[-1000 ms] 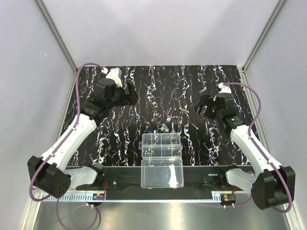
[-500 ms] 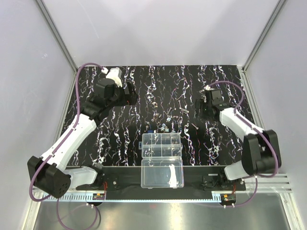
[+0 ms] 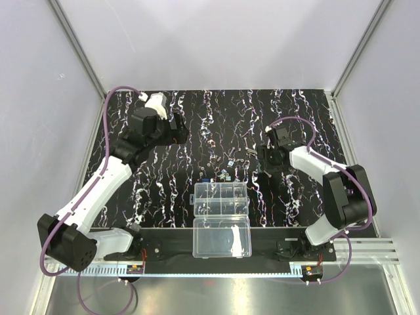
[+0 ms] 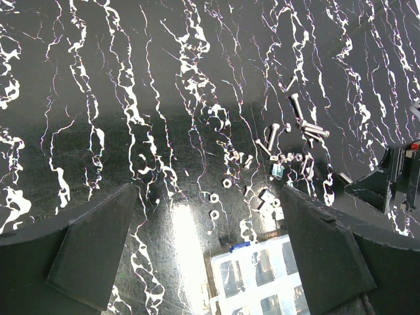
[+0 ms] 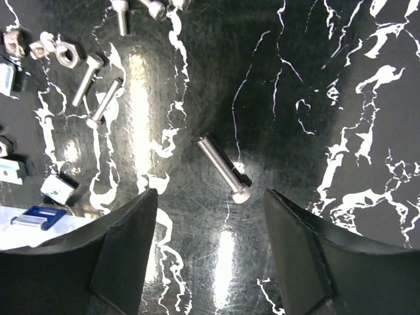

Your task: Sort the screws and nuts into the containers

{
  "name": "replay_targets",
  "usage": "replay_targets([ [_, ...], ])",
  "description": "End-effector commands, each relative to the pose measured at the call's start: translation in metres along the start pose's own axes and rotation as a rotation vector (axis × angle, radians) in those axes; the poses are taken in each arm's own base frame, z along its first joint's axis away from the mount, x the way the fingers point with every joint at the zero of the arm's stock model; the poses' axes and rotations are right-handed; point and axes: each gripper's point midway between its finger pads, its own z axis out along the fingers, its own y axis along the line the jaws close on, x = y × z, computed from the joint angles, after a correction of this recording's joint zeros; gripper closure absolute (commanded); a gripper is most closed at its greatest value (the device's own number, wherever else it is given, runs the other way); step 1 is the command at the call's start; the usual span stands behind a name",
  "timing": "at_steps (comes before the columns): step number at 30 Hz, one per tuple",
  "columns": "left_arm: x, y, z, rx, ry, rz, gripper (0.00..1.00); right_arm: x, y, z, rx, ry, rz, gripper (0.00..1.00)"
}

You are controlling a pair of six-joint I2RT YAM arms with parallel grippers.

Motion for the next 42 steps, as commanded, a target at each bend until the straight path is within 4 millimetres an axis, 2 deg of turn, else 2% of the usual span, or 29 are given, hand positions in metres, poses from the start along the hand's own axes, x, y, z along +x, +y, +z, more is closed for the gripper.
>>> replay_targets([
  [1,-0.018,-0.004,-0.007,0.018,-0.071,0.001,0.01,-0.019,-0.002,-0.008,0.03,-0.048,-0.041,0.28],
  [10,-0.02,-0.003,-0.009,0.01,-0.076,0.002,0.01,-0.008,-0.007,0.007,0.089,0.027,-0.072,0.34],
  [17,-0.02,-0.002,-0.009,0.007,-0.078,0.002,0.01,-0.012,-0.003,0.009,0.093,0.022,-0.109,0.36],
  [29,-0.021,-0.002,-0.011,0.007,-0.083,0.008,0.01,-0.003,-0.004,0.024,0.116,0.097,-0.16,0.5],
  [32,-0.022,-0.002,-0.011,0.006,-0.085,0.008,0.01,-0.003,-0.004,0.026,0.118,0.106,-0.162,0.58],
  [33,-0.022,-0.002,-0.012,0.005,-0.087,0.009,0.01,0.0,-0.004,0.028,0.119,0.12,-0.162,0.67],
  [36,-0.024,-0.002,-0.013,0.002,-0.092,0.009,0.01,0.005,-0.002,0.027,0.122,0.139,-0.155,0.83],
  [37,-0.023,-0.002,-0.013,0.002,-0.09,0.009,0.01,0.006,-0.003,0.027,0.127,0.14,-0.148,0.93],
  [38,-0.025,-0.002,-0.014,0.001,-0.094,0.01,0.01,0.009,-0.001,0.024,0.124,0.138,-0.137,0.97],
  [41,-0.026,0.0,-0.016,-0.011,-0.098,0.018,0.01,0.014,0.002,0.019,0.11,0.133,-0.098,1.0],
  [42,-0.027,0.001,-0.017,-0.013,-0.099,0.017,0.01,0.011,0.007,0.013,0.097,0.11,-0.067,1.0],
])
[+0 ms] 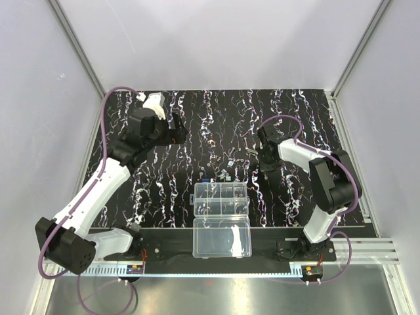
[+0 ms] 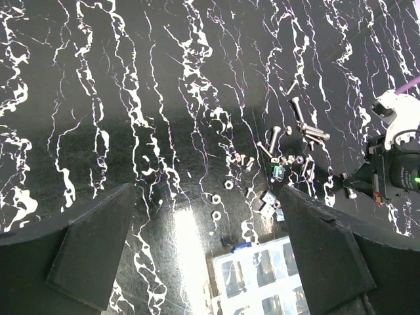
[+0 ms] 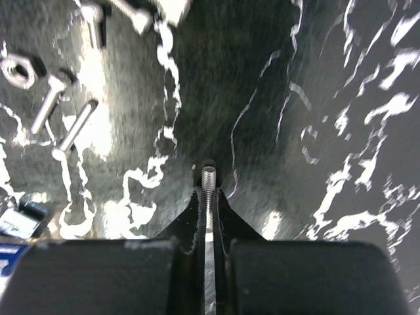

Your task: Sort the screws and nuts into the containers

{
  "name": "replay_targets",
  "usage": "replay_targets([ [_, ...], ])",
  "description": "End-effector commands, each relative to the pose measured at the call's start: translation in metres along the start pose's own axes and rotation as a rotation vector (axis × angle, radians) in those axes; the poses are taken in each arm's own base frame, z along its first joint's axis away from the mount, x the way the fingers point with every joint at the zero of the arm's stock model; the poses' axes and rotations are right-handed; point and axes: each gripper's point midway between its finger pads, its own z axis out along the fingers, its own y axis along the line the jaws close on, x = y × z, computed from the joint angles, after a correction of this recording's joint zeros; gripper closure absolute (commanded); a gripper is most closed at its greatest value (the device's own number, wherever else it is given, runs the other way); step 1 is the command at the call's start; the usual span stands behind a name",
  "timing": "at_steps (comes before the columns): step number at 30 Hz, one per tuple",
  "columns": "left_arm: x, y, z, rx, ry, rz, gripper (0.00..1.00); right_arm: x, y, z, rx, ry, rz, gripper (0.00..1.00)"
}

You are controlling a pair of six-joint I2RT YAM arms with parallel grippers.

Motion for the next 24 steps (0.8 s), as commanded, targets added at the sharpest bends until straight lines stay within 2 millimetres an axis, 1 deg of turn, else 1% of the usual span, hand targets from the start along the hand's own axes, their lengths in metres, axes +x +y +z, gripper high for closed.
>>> replay_targets([
  [1,-0.025,0.0,-0.012,-0.006,-0.087,0.012,0.01,0.007,0.011,-0.017,-0.03,-0.006,0.065,1.0],
  [2,-0.024,-0.001,-0.012,-0.006,-0.084,0.012,0.01,0.003,0.013,-0.022,-0.04,-0.023,0.086,1.0],
  [4,-0.025,-0.002,-0.014,-0.001,-0.089,0.012,0.01,-0.011,0.021,-0.04,-0.067,-0.081,0.148,1.0],
  [5,-0.024,-0.002,-0.013,0.0,-0.085,0.012,0.01,-0.021,0.029,-0.051,-0.096,-0.111,0.158,1.0],
  [6,-0.025,-0.002,-0.014,0.0,-0.087,0.014,0.01,-0.03,0.037,-0.066,-0.132,-0.154,0.169,1.0],
  [7,-0.026,-0.002,-0.015,0.0,-0.09,0.014,0.01,-0.034,0.052,-0.077,-0.173,-0.18,0.138,1.0],
  [8,-0.026,-0.001,-0.015,-0.004,-0.092,0.013,0.01,-0.044,0.06,-0.095,-0.196,-0.238,0.121,1.0],
  [10,-0.028,-0.001,-0.017,-0.003,-0.096,0.013,0.01,-0.052,0.068,-0.111,-0.198,-0.287,0.094,1.0],
  [11,-0.028,-0.001,-0.017,-0.004,-0.097,0.012,0.01,-0.056,0.077,-0.123,-0.222,-0.311,0.082,1.0],
  [12,-0.027,-0.001,-0.017,-0.003,-0.095,0.013,0.01,-0.056,0.084,-0.127,-0.24,-0.315,0.072,1.0],
  [13,-0.028,-0.001,-0.017,-0.004,-0.097,0.011,0.01,-0.055,0.09,-0.13,-0.262,-0.311,0.066,1.0],
  [14,-0.028,-0.002,-0.018,-0.001,-0.097,0.012,0.01,-0.052,0.103,-0.132,-0.287,-0.313,0.041,1.0],
  [16,-0.029,-0.002,-0.018,0.0,-0.1,0.01,0.01,-0.046,0.118,-0.129,-0.31,-0.306,0.013,1.0],
  [17,-0.028,-0.002,-0.018,-0.002,-0.098,0.01,0.01,-0.043,0.127,-0.126,-0.322,-0.308,-0.005,1.0],
  [18,-0.029,-0.001,-0.019,-0.004,-0.101,0.009,0.01,-0.035,0.14,-0.121,-0.318,-0.295,-0.036,1.0],
  [20,-0.029,-0.001,-0.02,-0.005,-0.104,0.009,0.01,-0.028,0.153,-0.116,-0.315,-0.272,-0.066,1.0],
  [21,-0.03,-0.001,-0.021,-0.006,-0.107,0.009,0.01,-0.019,0.162,-0.105,-0.293,-0.239,-0.091,1.0],
  [22,-0.031,-0.001,-0.022,-0.006,-0.109,0.008,0.01,-0.014,0.163,-0.102,-0.274,-0.219,-0.106,1.0],
  [23,-0.031,-0.002,-0.022,-0.004,-0.11,0.007,0.01,-0.012,0.169,-0.096,-0.26,-0.206,-0.119,1.0],
  [24,-0.03,-0.001,-0.022,-0.004,-0.108,0.005,0.01,-0.006,0.177,-0.095,-0.255,-0.198,-0.146,1.0],
])
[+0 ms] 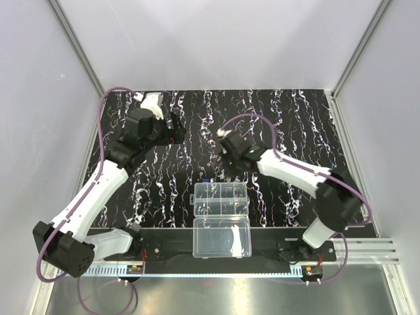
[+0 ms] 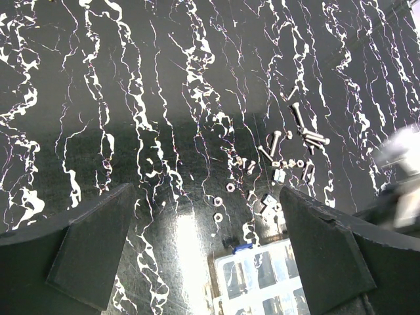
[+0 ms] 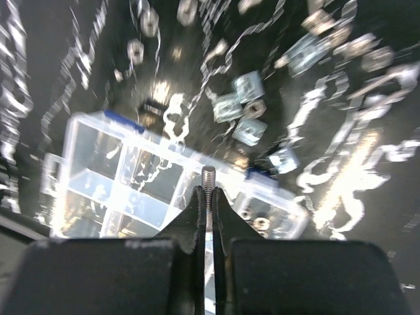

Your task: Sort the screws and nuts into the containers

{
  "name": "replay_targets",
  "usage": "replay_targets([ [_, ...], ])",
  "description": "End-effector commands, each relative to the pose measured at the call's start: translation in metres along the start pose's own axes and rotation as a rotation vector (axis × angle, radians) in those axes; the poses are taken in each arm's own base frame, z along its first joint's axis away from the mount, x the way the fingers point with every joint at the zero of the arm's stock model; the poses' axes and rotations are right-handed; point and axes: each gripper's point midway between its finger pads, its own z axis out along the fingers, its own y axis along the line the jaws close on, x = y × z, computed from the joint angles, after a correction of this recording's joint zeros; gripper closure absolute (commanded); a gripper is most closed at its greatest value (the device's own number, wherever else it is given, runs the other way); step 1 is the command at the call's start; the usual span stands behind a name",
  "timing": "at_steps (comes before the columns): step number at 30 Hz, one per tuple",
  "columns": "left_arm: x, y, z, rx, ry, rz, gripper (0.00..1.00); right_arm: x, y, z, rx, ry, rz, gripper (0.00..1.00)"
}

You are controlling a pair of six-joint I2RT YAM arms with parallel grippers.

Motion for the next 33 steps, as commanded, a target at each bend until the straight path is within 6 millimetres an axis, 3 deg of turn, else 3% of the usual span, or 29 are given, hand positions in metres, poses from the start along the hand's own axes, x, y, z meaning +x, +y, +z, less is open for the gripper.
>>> replay_targets([
  [1,-0.025,-0.002,-0.013,0.004,-0.083,0.003,0.01,0.005,0.016,0.009,0.04,0.021,-0.034,1.0],
  [6,-0.025,-0.003,-0.015,0.008,-0.085,0.001,0.01,0.015,0.022,0.019,0.062,0.045,-0.014,1.0],
  [11,-0.025,-0.004,-0.015,0.014,-0.086,0.002,0.01,0.015,0.025,0.012,0.045,0.035,0.006,1.0],
  [18,-0.022,-0.006,-0.013,0.026,-0.075,-0.006,0.01,0.036,0.029,0.015,0.004,0.069,0.008,1.0],
  [25,-0.022,-0.007,-0.012,0.029,-0.073,-0.005,0.01,0.044,0.031,0.013,-0.002,0.083,-0.011,1.0],
  [28,-0.023,-0.007,-0.013,0.03,-0.075,-0.006,0.01,0.044,0.03,0.015,0.003,0.081,-0.004,0.93],
  [32,-0.024,-0.007,-0.014,0.031,-0.078,-0.004,0.01,0.036,0.032,0.01,0.0,0.054,0.005,0.7],
  [33,-0.025,-0.007,-0.015,0.031,-0.082,-0.006,0.01,0.035,0.031,0.009,0.004,0.048,0.002,0.6],
])
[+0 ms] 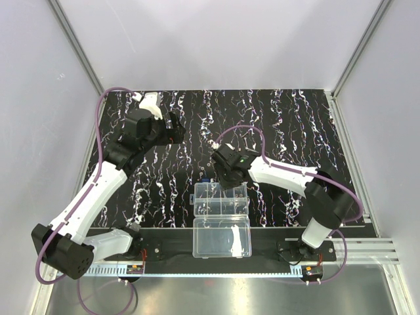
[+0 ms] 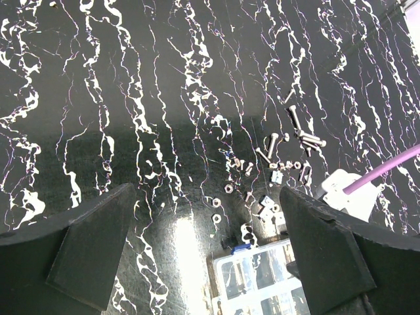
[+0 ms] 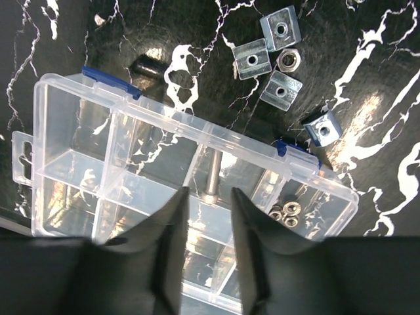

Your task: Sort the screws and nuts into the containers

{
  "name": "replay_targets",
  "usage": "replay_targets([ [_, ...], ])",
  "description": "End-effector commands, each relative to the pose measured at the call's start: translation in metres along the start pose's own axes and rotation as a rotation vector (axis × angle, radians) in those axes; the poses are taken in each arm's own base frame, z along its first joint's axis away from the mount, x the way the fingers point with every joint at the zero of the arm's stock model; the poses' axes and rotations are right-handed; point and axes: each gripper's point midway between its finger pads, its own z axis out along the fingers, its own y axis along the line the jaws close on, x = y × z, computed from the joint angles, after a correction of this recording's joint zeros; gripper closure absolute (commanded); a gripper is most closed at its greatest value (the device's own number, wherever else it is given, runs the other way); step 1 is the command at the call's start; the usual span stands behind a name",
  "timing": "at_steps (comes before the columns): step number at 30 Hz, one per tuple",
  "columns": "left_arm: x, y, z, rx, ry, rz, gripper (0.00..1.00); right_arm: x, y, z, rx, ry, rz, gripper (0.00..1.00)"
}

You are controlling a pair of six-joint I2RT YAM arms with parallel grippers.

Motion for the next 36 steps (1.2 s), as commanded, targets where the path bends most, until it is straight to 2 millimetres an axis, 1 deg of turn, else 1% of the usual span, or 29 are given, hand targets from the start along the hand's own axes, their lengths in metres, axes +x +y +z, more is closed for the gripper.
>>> replay_targets([
  [1,-0.021,-0.007,-0.011,0.027,-0.066,-0.002,0.01,-0.02,0.009,-0.02,-0.031,-0.09,0.005,0.56],
  [3,-0.022,-0.007,-0.012,0.027,-0.071,-0.001,0.01,-0.023,0.01,-0.024,-0.031,-0.099,0.005,0.53],
  [5,-0.023,-0.006,-0.013,0.023,-0.074,0.0,0.01,-0.029,0.011,-0.031,-0.025,-0.108,0.006,0.53],
  [6,-0.023,-0.006,-0.012,0.025,-0.074,0.0,0.01,-0.036,0.008,-0.04,0.0,-0.118,0.009,0.53],
  [8,-0.023,-0.006,-0.012,0.025,-0.074,0.0,0.01,-0.048,-0.003,-0.051,0.068,-0.159,0.03,0.48],
  [9,-0.023,-0.006,-0.012,0.025,-0.075,-0.001,0.01,-0.056,-0.016,-0.058,0.133,-0.194,0.037,0.46],
  [10,-0.022,-0.007,-0.012,0.026,-0.072,0.0,0.01,-0.07,-0.019,-0.066,0.145,-0.234,0.041,0.43],
  [11,-0.021,-0.006,-0.011,0.025,-0.069,0.0,0.01,-0.08,-0.027,-0.074,0.169,-0.27,0.026,0.41],
  [13,-0.023,-0.007,-0.011,0.025,-0.075,0.0,0.01,-0.105,-0.048,-0.086,0.198,-0.34,0.047,0.38],
  [15,-0.022,-0.005,-0.011,0.019,-0.071,0.003,0.01,-0.121,-0.065,-0.09,0.208,-0.375,0.081,0.37],
  [16,-0.022,-0.005,-0.011,0.016,-0.072,0.003,0.01,-0.134,-0.093,-0.093,0.239,-0.392,0.129,0.36],
  [17,-0.023,-0.004,-0.012,0.014,-0.075,0.004,0.01,-0.139,-0.102,-0.091,0.236,-0.394,0.135,0.36],
  [18,-0.022,-0.003,-0.011,0.011,-0.074,0.005,0.01,-0.15,-0.114,-0.092,0.247,-0.425,0.148,0.36],
  [19,-0.022,-0.003,-0.011,0.01,-0.074,0.005,0.01,-0.154,-0.134,-0.087,0.291,-0.419,0.134,0.36],
  [20,-0.021,-0.003,-0.01,0.01,-0.07,0.006,0.01,-0.159,-0.144,-0.084,0.321,-0.423,0.12,0.36],
  [21,-0.02,-0.003,-0.009,0.011,-0.068,0.005,0.01,-0.169,-0.148,-0.082,0.327,-0.446,0.102,0.36],
  [22,-0.02,-0.004,-0.008,0.012,-0.067,0.005,0.01,-0.17,-0.155,-0.066,0.35,-0.41,0.056,0.36],
  [23,-0.018,-0.003,-0.007,0.012,-0.061,0.005,0.01,-0.174,-0.162,-0.06,0.36,-0.398,0.056,0.36],
  [24,-0.018,-0.004,-0.007,0.016,-0.061,0.005,0.01,-0.184,-0.165,-0.058,0.36,-0.402,0.063,0.36],
  [25,-0.018,-0.004,-0.007,0.016,-0.061,0.006,0.01,-0.182,-0.17,-0.037,0.361,-0.354,0.059,0.37],
  [26,-0.019,-0.004,-0.007,0.017,-0.063,0.006,0.01,-0.185,-0.174,-0.029,0.34,-0.339,0.068,0.38],
  [27,-0.019,-0.003,-0.008,0.013,-0.062,0.009,0.01,-0.193,-0.174,-0.027,0.33,-0.344,0.073,0.4],
  [28,-0.019,-0.003,-0.008,0.011,-0.064,0.01,0.01,-0.191,-0.178,-0.013,0.327,-0.318,0.067,0.4],
  [29,-0.019,-0.003,-0.008,0.008,-0.065,0.011,0.01,-0.193,-0.179,-0.008,0.313,-0.314,0.066,0.4],
  [30,-0.02,-0.002,-0.008,0.002,-0.067,0.014,0.01,-0.201,-0.18,-0.005,0.307,-0.334,0.064,0.4],
  [31,-0.02,-0.001,-0.008,0.0,-0.067,0.014,0.01,-0.199,-0.183,0.007,0.304,-0.312,0.052,0.4],
  [33,-0.019,-0.001,-0.007,-0.001,-0.062,0.015,0.01,-0.202,-0.187,0.014,0.286,-0.306,0.065,0.4],
  [34,-0.019,-0.001,-0.007,-0.001,-0.062,0.014,0.01,-0.199,-0.192,0.024,0.28,-0.283,0.077,0.4],
  [36,-0.019,-0.002,-0.007,0.002,-0.063,0.016,0.01,-0.2,-0.196,0.031,0.256,-0.268,0.094,0.41],
])
